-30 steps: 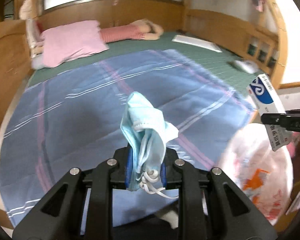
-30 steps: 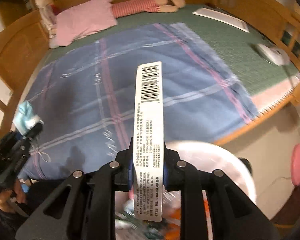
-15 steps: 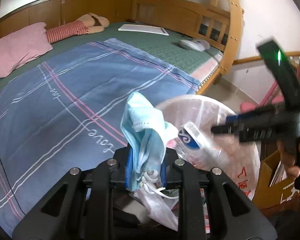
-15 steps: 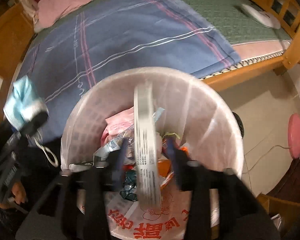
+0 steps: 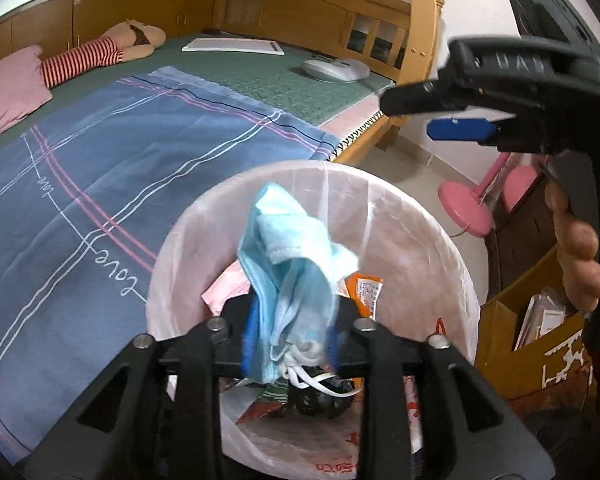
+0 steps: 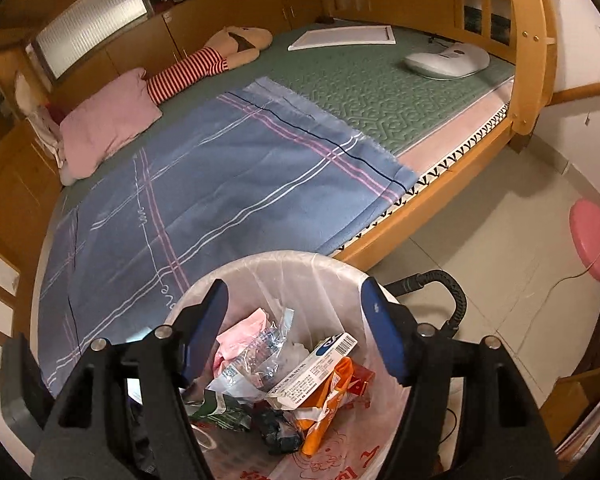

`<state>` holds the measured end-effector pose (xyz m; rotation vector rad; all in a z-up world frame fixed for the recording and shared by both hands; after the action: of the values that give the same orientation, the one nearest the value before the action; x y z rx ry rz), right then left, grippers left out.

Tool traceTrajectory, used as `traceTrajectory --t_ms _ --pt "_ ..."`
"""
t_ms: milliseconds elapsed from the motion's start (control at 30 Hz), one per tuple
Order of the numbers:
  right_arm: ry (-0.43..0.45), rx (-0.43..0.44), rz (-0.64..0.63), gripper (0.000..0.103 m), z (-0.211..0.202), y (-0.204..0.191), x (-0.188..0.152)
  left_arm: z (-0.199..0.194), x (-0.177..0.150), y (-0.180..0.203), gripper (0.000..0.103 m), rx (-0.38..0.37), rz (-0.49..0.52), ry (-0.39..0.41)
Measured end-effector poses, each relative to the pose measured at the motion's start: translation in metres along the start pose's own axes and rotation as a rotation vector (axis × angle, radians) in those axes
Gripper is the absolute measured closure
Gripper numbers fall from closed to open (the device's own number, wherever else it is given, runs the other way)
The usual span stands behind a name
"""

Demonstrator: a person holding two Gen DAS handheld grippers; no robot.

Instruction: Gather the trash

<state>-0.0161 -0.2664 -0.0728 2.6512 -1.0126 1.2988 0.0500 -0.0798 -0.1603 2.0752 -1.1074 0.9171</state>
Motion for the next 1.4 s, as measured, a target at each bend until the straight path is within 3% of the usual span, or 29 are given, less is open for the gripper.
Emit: traceTrajectory --t_ms 33,100,167,333,367,433,500,567,700,767,967,1400 --pt "0.002 0.004 0.003 0.035 -0.001 -0.002 0.000 0.000 -0.001 0.002 0.037 0.001 0.002 0.003" --pt "0.024 0.026 0.013 0.035 -0.008 0.000 -0.002 -0.004 -0.002 0.004 0.026 0.004 -0.013 0.023" --pt "0.058 0.033 0.012 0.031 -0.014 0.000 -0.006 -0.006 -0.002 0.002 0.024 0.009 -0.051 0.027" --pt "0.159 0.052 -0.016 0.023 -0.038 0.007 -0.010 -0.021 -0.008 -0.004 0.014 0.028 -0.277 0.000" --pt "0.168 0.054 -0.022 0.019 -0.040 0.007 -0.011 -0.027 -0.009 -0.004 0.012 0.071 -0.284 -0.002" --pt "0.188 0.071 -0.059 0.015 -0.048 0.004 -0.016 -0.048 -0.005 -0.005 0.008 0.232 -0.269 0.007" --pt "0.178 0.084 -0.097 0.010 -0.049 -0.001 -0.022 -0.074 0.001 -0.007 0.004 0.397 -0.266 0.038" --pt "0.155 0.119 -0.166 0.009 -0.051 -0.013 -0.033 -0.097 0.006 -0.005 0.004 0.512 -0.281 0.063" --pt "0.148 0.129 -0.280 0.008 -0.057 -0.034 -0.044 -0.130 0.011 0.004 0.004 0.661 -0.298 0.106" --pt "0.168 0.138 -0.316 0.006 -0.061 -0.041 -0.048 -0.136 0.012 0.008 0.004 0.701 -0.292 0.118" --pt "0.202 0.174 -0.364 0.004 -0.065 -0.048 -0.059 -0.142 0.017 0.012 0.003 0.779 -0.262 0.140" --pt "0.190 0.183 -0.408 0.004 -0.058 -0.058 -0.058 -0.151 0.013 0.005 0.003 0.820 -0.297 0.165"
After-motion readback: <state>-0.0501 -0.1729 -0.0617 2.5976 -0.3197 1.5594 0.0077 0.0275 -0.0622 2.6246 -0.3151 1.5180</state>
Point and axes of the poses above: each gripper's, at about its wrist camera, not at the fingertips, and z roughly the way its jaws point, y to its right, x to its top, the point moved 2 cm from there along z, roughly the way its jaws point, and after that the axes turned 11 degrees about y, right-handed, at the moved point
